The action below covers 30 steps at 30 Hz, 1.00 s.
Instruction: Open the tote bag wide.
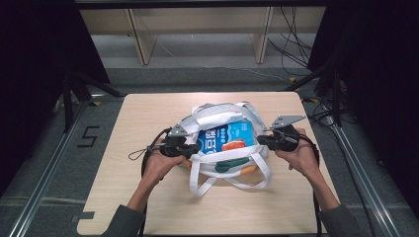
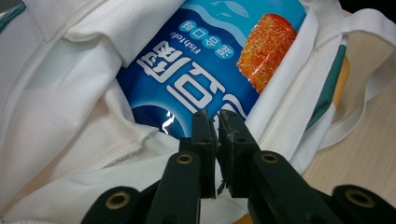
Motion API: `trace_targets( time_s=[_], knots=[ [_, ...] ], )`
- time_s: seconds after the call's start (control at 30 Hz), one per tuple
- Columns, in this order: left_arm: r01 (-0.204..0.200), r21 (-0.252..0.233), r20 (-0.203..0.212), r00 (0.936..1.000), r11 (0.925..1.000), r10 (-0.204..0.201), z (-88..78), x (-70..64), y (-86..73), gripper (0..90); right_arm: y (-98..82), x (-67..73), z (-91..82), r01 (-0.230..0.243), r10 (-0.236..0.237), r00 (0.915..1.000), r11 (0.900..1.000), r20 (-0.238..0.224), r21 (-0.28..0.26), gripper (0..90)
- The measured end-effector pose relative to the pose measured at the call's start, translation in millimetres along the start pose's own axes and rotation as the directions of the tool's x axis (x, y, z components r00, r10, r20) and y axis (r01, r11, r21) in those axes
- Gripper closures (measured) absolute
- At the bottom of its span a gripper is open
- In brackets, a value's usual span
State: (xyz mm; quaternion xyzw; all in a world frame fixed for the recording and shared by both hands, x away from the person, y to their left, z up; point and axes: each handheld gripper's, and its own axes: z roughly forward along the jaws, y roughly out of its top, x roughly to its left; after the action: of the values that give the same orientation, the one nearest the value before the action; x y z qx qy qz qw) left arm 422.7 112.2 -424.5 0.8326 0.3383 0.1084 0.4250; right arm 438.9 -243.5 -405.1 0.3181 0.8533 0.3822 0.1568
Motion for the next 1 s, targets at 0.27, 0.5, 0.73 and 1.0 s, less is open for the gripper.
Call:
trace_targets(
  time_s=[0.27, 0.5, 0.73, 1.0],
  knots=[
    [0.007, -0.003, 0.011, 0.9999, 1.0, -0.007, -0.7, -0.5, -2.4, 79.2, -0.7, -0.5, -5.4, -0.003, 0.003, 0.9999, 1.0, 0.011, -0.014, 85.0],
    [0.004, -0.01, 0.003, 1.0, 0.9999, -0.004, -3.6, 1.2, -2.7, 77.3, -1.4, 0.3, -6.5, -0.022, 0.022, 0.9997, 1.0, 0.009, -0.002, 84.3],
    [0.032, -0.04, -0.003, 0.9995, 0.9987, -0.032, -12.4, 3.4, -2.8, 76.8, -0.3, 0.5, -8.9, -0.022, 0.022, 0.9997, 1.0, 0.003, -0.006, 84.3],
    [0.013, -0.04, -0.001, 0.9999, 0.9991, -0.013, -18.5, 6.3, -3.0, 75.9, -0.9, -3.0, -12.2, 0.008, -0.008, 0.9999, 1.0, 0.015, -0.026, 84.0]
  ],
)
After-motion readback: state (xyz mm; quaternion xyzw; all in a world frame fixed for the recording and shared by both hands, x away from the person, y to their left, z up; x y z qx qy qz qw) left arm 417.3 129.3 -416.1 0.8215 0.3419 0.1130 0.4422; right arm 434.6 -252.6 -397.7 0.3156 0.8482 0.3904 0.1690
